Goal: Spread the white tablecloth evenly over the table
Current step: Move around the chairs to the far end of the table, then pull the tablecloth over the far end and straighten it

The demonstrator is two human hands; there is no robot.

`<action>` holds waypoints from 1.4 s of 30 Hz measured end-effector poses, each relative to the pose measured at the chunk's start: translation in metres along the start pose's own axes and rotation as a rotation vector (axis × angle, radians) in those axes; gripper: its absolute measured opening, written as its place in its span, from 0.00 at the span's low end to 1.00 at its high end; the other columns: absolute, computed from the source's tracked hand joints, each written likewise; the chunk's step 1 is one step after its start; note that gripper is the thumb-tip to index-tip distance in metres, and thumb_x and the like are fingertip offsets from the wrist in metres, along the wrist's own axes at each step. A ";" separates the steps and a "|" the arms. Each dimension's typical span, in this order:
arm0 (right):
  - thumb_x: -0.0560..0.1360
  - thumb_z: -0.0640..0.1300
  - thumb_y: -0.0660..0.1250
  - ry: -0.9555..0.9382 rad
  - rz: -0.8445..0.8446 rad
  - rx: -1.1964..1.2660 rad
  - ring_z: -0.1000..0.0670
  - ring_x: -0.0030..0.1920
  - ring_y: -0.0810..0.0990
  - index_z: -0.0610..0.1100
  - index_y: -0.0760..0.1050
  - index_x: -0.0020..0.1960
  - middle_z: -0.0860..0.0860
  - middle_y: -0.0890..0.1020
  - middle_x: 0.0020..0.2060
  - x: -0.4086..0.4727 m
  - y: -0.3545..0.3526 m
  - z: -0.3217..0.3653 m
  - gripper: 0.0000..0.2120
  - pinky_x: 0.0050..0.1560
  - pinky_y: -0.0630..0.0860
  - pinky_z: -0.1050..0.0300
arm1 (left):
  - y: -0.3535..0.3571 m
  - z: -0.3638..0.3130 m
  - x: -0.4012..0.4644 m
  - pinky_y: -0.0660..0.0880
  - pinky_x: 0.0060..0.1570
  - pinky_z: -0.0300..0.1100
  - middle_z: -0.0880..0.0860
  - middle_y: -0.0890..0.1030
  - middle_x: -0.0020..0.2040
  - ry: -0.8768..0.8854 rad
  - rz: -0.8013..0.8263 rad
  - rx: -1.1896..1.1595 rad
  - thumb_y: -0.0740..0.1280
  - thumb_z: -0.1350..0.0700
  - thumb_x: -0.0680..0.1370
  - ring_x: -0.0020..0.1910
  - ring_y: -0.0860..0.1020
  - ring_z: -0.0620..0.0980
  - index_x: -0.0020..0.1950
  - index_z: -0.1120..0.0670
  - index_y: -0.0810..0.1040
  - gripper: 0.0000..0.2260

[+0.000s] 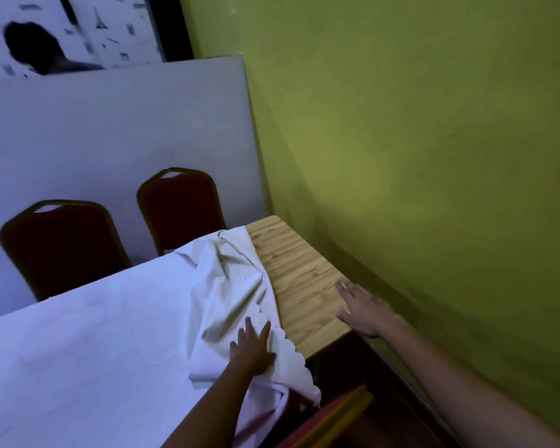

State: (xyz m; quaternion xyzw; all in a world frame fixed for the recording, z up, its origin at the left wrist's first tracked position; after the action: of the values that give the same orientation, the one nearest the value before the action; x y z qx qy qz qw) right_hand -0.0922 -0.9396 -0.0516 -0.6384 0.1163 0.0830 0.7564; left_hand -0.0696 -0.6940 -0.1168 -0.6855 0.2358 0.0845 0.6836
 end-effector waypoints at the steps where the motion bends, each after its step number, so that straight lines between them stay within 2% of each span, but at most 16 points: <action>1: 0.80 0.56 0.54 -0.018 0.021 -0.012 0.46 0.78 0.49 0.49 0.40 0.79 0.48 0.45 0.79 0.004 0.004 0.001 0.34 0.75 0.57 0.46 | 0.008 0.000 -0.001 0.54 0.73 0.56 0.60 0.41 0.79 -0.019 0.022 0.004 0.56 0.45 0.80 0.77 0.48 0.60 0.78 0.43 0.45 0.30; 4: 0.80 0.55 0.56 -0.048 0.068 -0.027 0.46 0.78 0.50 0.48 0.41 0.79 0.48 0.49 0.79 0.018 0.011 0.002 0.34 0.74 0.58 0.45 | 0.016 -0.001 0.001 0.61 0.68 0.52 0.59 0.59 0.75 -0.039 -0.032 0.042 0.56 0.44 0.80 0.72 0.61 0.60 0.76 0.41 0.53 0.25; 6: 0.80 0.55 0.57 -0.062 0.089 -0.014 0.46 0.78 0.52 0.48 0.44 0.79 0.48 0.51 0.79 0.026 0.017 0.003 0.34 0.73 0.60 0.45 | 0.010 -0.001 0.002 0.66 0.64 0.50 0.57 0.66 0.69 -0.042 -0.049 0.013 0.58 0.46 0.79 0.66 0.68 0.59 0.73 0.43 0.60 0.23; 9: 0.79 0.53 0.58 -0.101 0.161 0.023 0.46 0.77 0.56 0.46 0.47 0.79 0.48 0.54 0.78 0.037 0.031 0.017 0.33 0.73 0.62 0.46 | 0.006 0.001 0.000 0.68 0.60 0.50 0.56 0.69 0.67 -0.044 -0.025 -0.069 0.61 0.50 0.77 0.64 0.70 0.59 0.70 0.45 0.65 0.20; 13: 0.78 0.52 0.59 -0.135 0.171 0.086 0.45 0.74 0.63 0.46 0.52 0.78 0.46 0.60 0.76 0.048 0.039 0.042 0.32 0.70 0.66 0.47 | 0.005 0.005 -0.001 0.70 0.59 0.50 0.56 0.72 0.66 -0.065 -0.054 -0.129 0.63 0.49 0.77 0.63 0.72 0.58 0.68 0.49 0.66 0.20; 16: 0.77 0.50 0.60 -0.179 0.158 0.119 0.44 0.71 0.67 0.46 0.57 0.77 0.45 0.66 0.74 0.052 0.043 0.063 0.30 0.67 0.69 0.47 | 0.011 0.011 -0.003 0.66 0.64 0.52 0.57 0.68 0.71 -0.111 -0.089 -0.125 0.63 0.46 0.76 0.69 0.67 0.59 0.71 0.54 0.62 0.27; 18: 0.78 0.48 0.60 -0.207 0.148 0.129 0.44 0.71 0.68 0.47 0.59 0.76 0.45 0.68 0.73 0.057 0.041 0.074 0.28 0.65 0.70 0.48 | 0.015 0.018 -0.005 0.53 0.73 0.54 0.57 0.55 0.78 -0.178 -0.103 -0.095 0.61 0.41 0.77 0.77 0.53 0.60 0.77 0.56 0.51 0.36; 20: 0.78 0.46 0.60 -0.220 0.134 0.158 0.43 0.69 0.69 0.45 0.62 0.74 0.45 0.69 0.71 0.065 0.040 0.084 0.25 0.63 0.71 0.49 | 0.025 0.025 -0.004 0.43 0.75 0.57 0.58 0.44 0.79 -0.218 -0.098 -0.116 0.58 0.38 0.77 0.78 0.42 0.61 0.78 0.58 0.43 0.40; 24: 0.77 0.43 0.59 -0.256 0.066 0.216 0.42 0.66 0.72 0.42 0.69 0.68 0.43 0.73 0.67 0.078 0.042 0.107 0.20 0.58 0.71 0.50 | 0.036 0.031 0.000 0.37 0.74 0.57 0.59 0.38 0.78 -0.202 -0.075 -0.126 0.55 0.36 0.77 0.77 0.37 0.60 0.78 0.57 0.39 0.41; 27: 0.77 0.44 0.59 -0.297 0.140 0.210 0.42 0.67 0.71 0.41 0.67 0.70 0.42 0.72 0.67 0.080 0.061 0.129 0.22 0.61 0.71 0.49 | 0.045 0.031 -0.003 0.35 0.73 0.57 0.58 0.36 0.78 -0.208 -0.004 -0.128 0.55 0.36 0.77 0.77 0.36 0.59 0.77 0.56 0.38 0.41; 31: 0.77 0.52 0.62 -0.277 0.177 0.188 0.40 0.65 0.71 0.38 0.66 0.68 0.40 0.72 0.65 0.096 0.073 0.148 0.25 0.61 0.71 0.49 | 0.040 0.031 -0.003 0.36 0.74 0.57 0.57 0.36 0.78 -0.228 0.035 -0.104 0.54 0.36 0.77 0.77 0.36 0.59 0.78 0.56 0.38 0.40; 35: 0.75 0.53 0.67 -0.188 0.210 0.244 0.41 0.62 0.75 0.39 0.66 0.66 0.41 0.75 0.62 0.102 0.074 0.155 0.26 0.56 0.74 0.50 | 0.039 0.025 -0.005 0.38 0.74 0.58 0.57 0.37 0.78 -0.278 0.031 -0.075 0.57 0.39 0.78 0.77 0.37 0.60 0.78 0.54 0.37 0.39; 39: 0.75 0.44 0.67 -0.199 0.327 0.276 0.40 0.62 0.76 0.39 0.62 0.67 0.41 0.74 0.64 0.114 0.078 0.146 0.25 0.55 0.74 0.50 | 0.028 0.021 0.002 0.34 0.73 0.53 0.55 0.38 0.79 -0.321 -0.041 -0.049 0.63 0.40 0.75 0.78 0.38 0.55 0.78 0.54 0.37 0.45; 40: 0.76 0.41 0.65 -0.213 0.339 0.265 0.40 0.63 0.76 0.39 0.62 0.68 0.41 0.73 0.64 0.118 0.077 0.143 0.23 0.54 0.74 0.50 | 0.023 0.021 0.002 0.31 0.73 0.51 0.55 0.42 0.79 -0.299 -0.118 -0.020 0.66 0.38 0.72 0.78 0.41 0.54 0.78 0.54 0.39 0.48; 41: 0.76 0.39 0.63 -0.234 0.350 0.246 0.40 0.63 0.76 0.39 0.62 0.68 0.41 0.73 0.64 0.121 0.075 0.142 0.21 0.54 0.74 0.50 | 0.016 0.022 0.000 0.32 0.72 0.49 0.57 0.50 0.79 -0.282 -0.188 0.027 0.70 0.35 0.67 0.78 0.47 0.54 0.78 0.55 0.42 0.52; 42: 0.77 0.39 0.62 -0.257 0.360 0.233 0.40 0.62 0.76 0.39 0.63 0.67 0.41 0.73 0.64 0.124 0.074 0.141 0.20 0.53 0.73 0.51 | 0.011 0.022 -0.003 0.36 0.72 0.49 0.58 0.61 0.76 -0.300 -0.178 0.038 0.72 0.32 0.60 0.77 0.55 0.55 0.78 0.55 0.46 0.57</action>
State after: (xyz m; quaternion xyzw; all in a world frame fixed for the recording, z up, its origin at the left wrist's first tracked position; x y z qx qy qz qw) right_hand 0.0159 -0.7910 -0.1342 -0.5002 0.1399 0.2829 0.8063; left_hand -0.0721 -0.6711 -0.1265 -0.6702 0.0709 0.1206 0.7289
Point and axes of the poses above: each hand's wrist, its own x-axis towards the middle knuckle, its own y-axis out of the palm, z = x × y, the point moved 6 cm from there along x, towards the middle knuckle
